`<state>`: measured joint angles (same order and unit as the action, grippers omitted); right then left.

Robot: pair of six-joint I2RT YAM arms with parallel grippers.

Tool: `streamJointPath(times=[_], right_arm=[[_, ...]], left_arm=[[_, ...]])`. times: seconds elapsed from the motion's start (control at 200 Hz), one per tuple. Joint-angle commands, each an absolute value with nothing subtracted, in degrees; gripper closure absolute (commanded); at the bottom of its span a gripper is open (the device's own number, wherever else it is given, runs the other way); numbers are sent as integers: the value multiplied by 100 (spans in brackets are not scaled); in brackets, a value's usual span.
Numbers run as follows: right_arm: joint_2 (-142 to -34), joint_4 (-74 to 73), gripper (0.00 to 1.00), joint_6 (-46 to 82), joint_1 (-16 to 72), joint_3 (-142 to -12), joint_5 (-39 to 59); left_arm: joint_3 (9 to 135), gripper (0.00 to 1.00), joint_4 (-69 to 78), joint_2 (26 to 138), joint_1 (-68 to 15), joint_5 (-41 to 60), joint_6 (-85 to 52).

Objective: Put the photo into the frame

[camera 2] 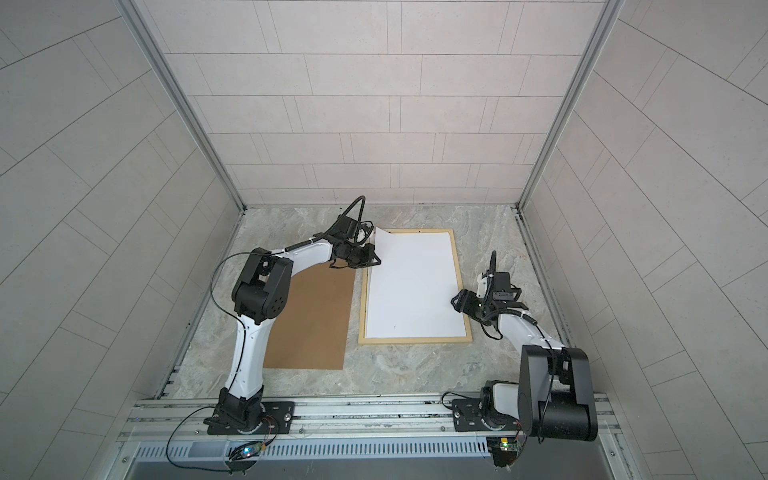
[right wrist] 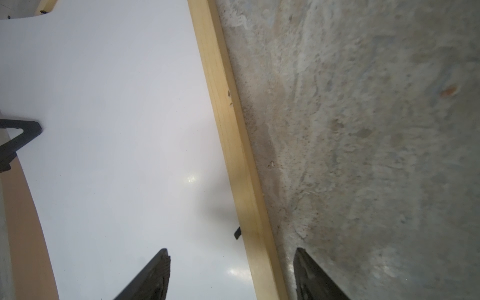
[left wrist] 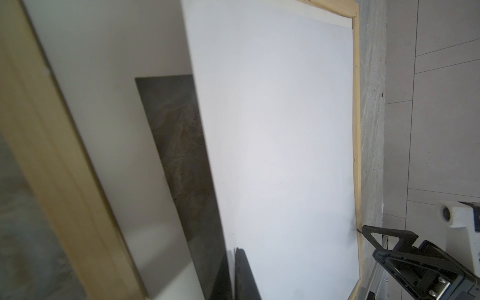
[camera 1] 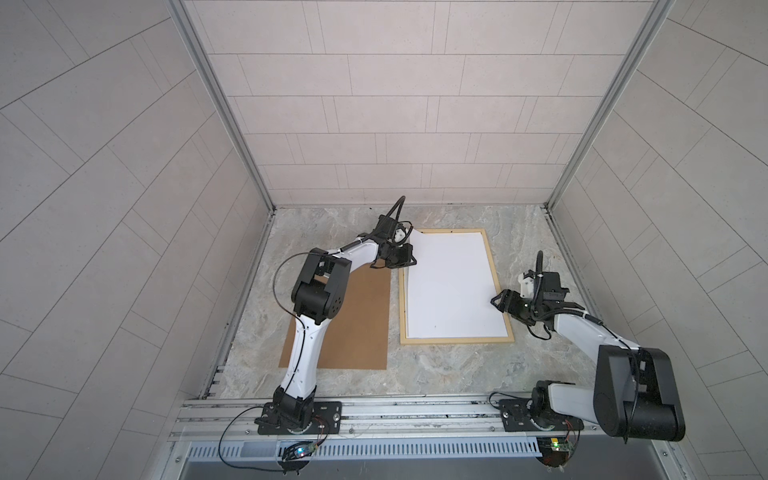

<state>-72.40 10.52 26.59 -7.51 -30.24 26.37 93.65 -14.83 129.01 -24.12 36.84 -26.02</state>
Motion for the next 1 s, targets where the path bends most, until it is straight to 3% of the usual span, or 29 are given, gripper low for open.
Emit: streamJointPath(times=[0.0, 0.145, 0.375, 0.505, 0.836, 0.996], right_arm=[[-7084, 1047, 27, 2656, -729, -2940, 2618], [-7057, 1044, 27, 2637, -729, -2918, 2619], [-7142, 1030, 27, 2617, -730, -2907, 2784], [-7033, 1073, 27, 2602, -738, -2934, 2846], [-6712, 1258, 25, 2516, -740, -2944, 2797], [-6373, 1588, 25, 2435, -708, -3069, 2812]], left_arm=[[9448, 89, -1541, 12968, -2426, 3653, -2575], [9580, 73, -1936, 12950, -2416, 3407, -2401], [9904, 64, -2773, 12885, -2425, 2986, -2120], [10159, 53, -3362, 12810, -2473, 2716, -1889], [10202, 45, -4549, 11988, -2476, 1702, -1721], [9041, 42, -4133, 10877, -2339, 1950, -1961]])
